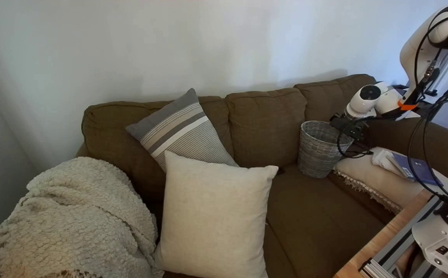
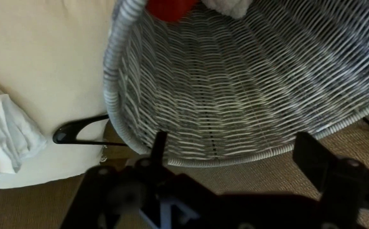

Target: Put the red cup in the basket

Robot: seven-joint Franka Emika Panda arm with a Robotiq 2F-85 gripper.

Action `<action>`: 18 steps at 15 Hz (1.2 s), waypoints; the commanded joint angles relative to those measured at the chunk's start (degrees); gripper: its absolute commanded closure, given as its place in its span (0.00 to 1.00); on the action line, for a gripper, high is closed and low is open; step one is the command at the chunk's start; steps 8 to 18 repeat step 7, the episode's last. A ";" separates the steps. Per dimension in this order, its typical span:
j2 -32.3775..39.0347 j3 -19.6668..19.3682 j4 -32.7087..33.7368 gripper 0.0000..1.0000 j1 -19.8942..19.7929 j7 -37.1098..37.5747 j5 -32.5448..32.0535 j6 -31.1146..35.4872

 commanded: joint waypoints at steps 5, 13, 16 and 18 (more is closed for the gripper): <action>-17.80 13.55 -5.87 0.00 -12.34 2.46 -23.54 10.45; -13.52 8.90 -2.22 0.00 -7.88 0.73 -18.13 9.43; -13.52 8.90 -2.22 0.00 -7.88 0.73 -18.13 9.43; -13.52 8.90 -2.22 0.00 -7.88 0.73 -18.13 9.43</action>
